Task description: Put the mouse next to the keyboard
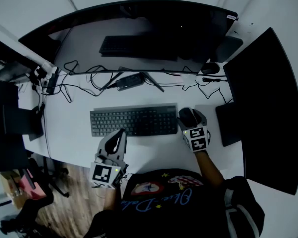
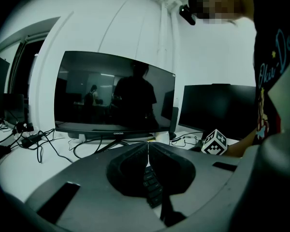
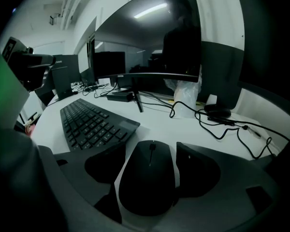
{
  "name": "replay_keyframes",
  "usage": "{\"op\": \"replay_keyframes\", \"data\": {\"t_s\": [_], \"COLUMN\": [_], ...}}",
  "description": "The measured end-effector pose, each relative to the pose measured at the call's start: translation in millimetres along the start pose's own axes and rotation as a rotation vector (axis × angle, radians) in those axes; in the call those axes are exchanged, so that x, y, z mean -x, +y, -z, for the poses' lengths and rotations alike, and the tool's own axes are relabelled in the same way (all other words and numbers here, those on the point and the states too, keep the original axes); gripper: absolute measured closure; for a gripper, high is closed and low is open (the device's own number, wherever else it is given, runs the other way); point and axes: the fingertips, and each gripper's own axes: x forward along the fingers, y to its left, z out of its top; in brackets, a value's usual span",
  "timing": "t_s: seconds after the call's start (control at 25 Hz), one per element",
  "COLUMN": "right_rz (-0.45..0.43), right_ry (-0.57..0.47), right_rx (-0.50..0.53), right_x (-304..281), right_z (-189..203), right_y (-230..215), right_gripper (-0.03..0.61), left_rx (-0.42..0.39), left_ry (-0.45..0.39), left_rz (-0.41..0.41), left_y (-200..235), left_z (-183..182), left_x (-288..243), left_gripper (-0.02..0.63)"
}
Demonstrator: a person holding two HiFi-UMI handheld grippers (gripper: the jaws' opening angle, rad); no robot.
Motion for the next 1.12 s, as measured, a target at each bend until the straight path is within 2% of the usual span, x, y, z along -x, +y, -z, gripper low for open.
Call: {"op": "replay_keyframes", "data": {"t_s": [0.28,0.48,0.52,0.56,0.6,0.68,0.84,1.0,1.12], "right_rz": [-0.010,-0.066,-0.061,-0.050,-0.043,-0.057,-0.118,-0.187,-0.198], "right_ry": [-0.169,-0.268,-0.283,-0.300,-0.319,-0.367,-0.463,-0.464,-0.479], "right_rx": [-0.075,-0.140,-0.139,-0.133,-0.126,-0.122,-0.129,-0.089,-0.048], "right_x": [29.3,52.5,57.5,62.7,67.8,77.8,97.8,110.9,118.8], "right_z": [-39.6,-65.3,-70.1,-75.1,-80.4,-92.0,-114.6,-127.1,-139.9], "right_y": [8.8,22.4,23.2,23.3,23.4,26.4,40.9,57.9,64.5], "right_gripper": [0.293,0.301,0.355,0.450,0.503,0.508,0.566,0.580,0.580], "left_rx": [0.000,-0.006,-0.007,-0.006,-0.005,-0.006,-0.011,0.010,0.006], "left_ry": [-0.019,-0.030,-0.033,-0.038,-0.045,-0.061,-0.083,-0.094,-0.102], "left_rz": [-0.002,0.006,0.005,0.003,0.002,0.003,0.016,0.030,0.042], "left_y": [0.5,0.6,1.6,2.8,3.9,4.7,3.6,0.0,-0.2], "left_z": [1.6,0.0,-0.7,-1.9,-3.3,-6.5,-11.6,-14.8,-17.2], "left_x": [8.7,14.2,15.6,16.8,17.6,18.3,18.4,17.3,16.6], "left_gripper": [0.609,0.609,0.609,0.610,0.610,0.611,0.609,0.609,0.609]}}
